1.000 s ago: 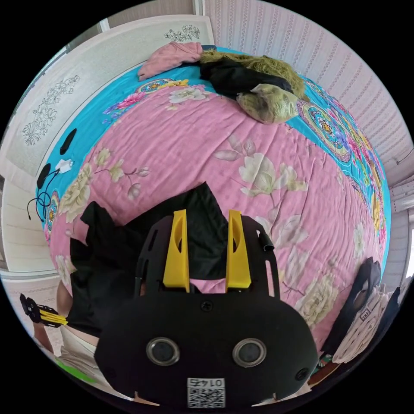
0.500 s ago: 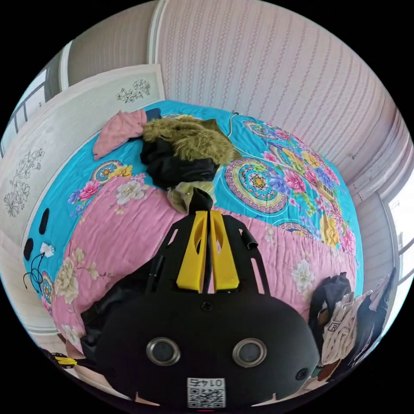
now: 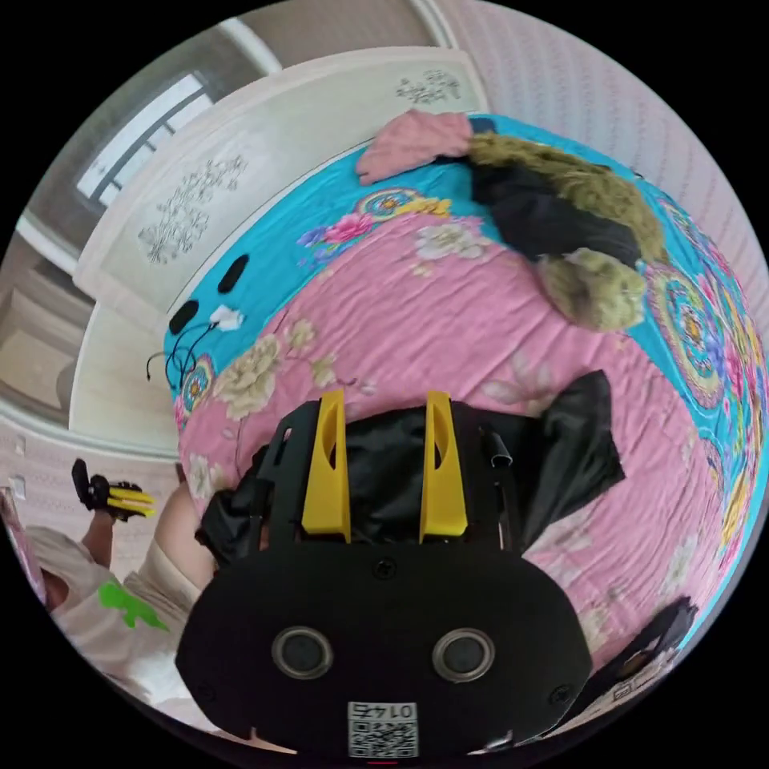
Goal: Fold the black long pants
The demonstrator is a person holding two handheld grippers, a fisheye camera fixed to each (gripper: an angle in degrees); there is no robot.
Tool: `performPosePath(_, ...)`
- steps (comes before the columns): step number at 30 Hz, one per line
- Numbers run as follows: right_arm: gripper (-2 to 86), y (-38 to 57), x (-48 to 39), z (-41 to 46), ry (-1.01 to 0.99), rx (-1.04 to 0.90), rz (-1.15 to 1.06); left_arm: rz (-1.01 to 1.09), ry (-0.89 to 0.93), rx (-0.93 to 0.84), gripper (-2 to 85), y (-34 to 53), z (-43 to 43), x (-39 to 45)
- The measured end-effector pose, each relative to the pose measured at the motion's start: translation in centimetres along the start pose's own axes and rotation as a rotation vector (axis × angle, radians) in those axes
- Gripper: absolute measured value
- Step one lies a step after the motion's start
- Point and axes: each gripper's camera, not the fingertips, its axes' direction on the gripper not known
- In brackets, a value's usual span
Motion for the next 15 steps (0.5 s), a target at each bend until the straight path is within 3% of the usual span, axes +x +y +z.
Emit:
performPosePath(3,17.2,-0.8,-5.1,5.9,0.149,-0.208,-0.203,0.073,-0.008,0.04,6.2,-4.0,1.7,0.8)
performPosePath(6,17.2,-1.1,-6.4,10.1,0.328,-0.338,-0.272,0.064,-0.004,0.038,7.3,-7.5,4.9,0.4)
performPosePath(8,15.2,-1.3,-6.5,10.9,0.353,-0.338,-0.286,0.063,0.039,0.017,7.0,-9.6,7.1,0.6)
performPosePath(11,3.9,-2.1,-6.4,10.0,0.361,-0.348,-0.318,0.11,-0.006,-0.024,1.8,-11.2,9.3,1.7)
performPosePath(15,1.4,-3.5,-5.3,7.0,0.375,-0.291,-0.342,0.181,-0.048,-0.029,-0.7,-12.3,9.3,2.5)
